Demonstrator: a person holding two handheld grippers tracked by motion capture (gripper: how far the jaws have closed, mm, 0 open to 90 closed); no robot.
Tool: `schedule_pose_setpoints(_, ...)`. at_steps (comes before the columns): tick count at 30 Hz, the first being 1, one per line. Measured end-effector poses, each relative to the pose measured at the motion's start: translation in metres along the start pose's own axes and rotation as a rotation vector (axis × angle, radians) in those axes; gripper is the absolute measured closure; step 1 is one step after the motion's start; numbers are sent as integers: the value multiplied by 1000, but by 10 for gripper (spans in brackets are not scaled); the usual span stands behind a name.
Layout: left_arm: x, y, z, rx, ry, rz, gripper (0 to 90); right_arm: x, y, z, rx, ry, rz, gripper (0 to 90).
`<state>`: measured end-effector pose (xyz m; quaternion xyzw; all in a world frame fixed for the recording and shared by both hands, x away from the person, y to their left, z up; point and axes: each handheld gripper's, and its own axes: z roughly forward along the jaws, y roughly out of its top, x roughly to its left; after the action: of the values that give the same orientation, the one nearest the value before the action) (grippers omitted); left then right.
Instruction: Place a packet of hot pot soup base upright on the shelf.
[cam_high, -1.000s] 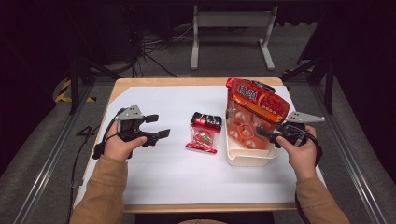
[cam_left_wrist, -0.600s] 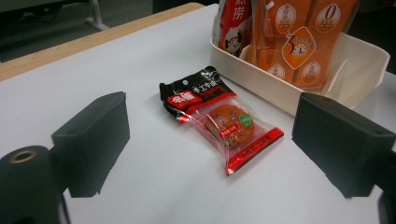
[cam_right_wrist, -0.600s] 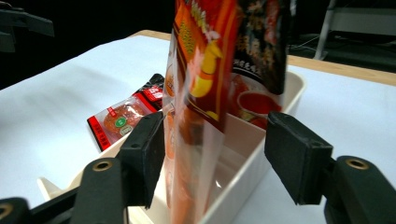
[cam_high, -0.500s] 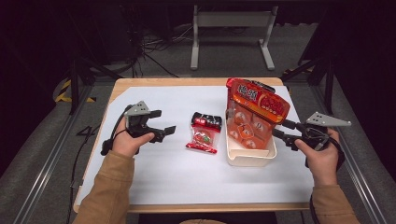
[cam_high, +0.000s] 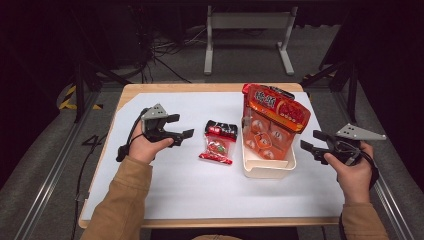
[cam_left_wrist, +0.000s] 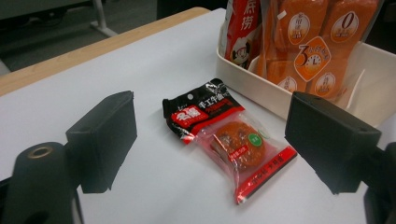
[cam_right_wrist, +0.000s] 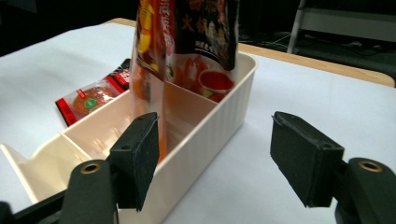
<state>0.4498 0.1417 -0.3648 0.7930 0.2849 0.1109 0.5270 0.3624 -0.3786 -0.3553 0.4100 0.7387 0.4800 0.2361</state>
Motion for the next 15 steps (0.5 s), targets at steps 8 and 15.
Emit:
schedule_pose_setpoints(8,10,-1,18,-6,-27,-15,231,-9,-3,-1,1,-6,10,319)
schedule_pose_setpoints(15,13,11,33,14,-34,-2,283,-11,-2,4,5,6,10,315)
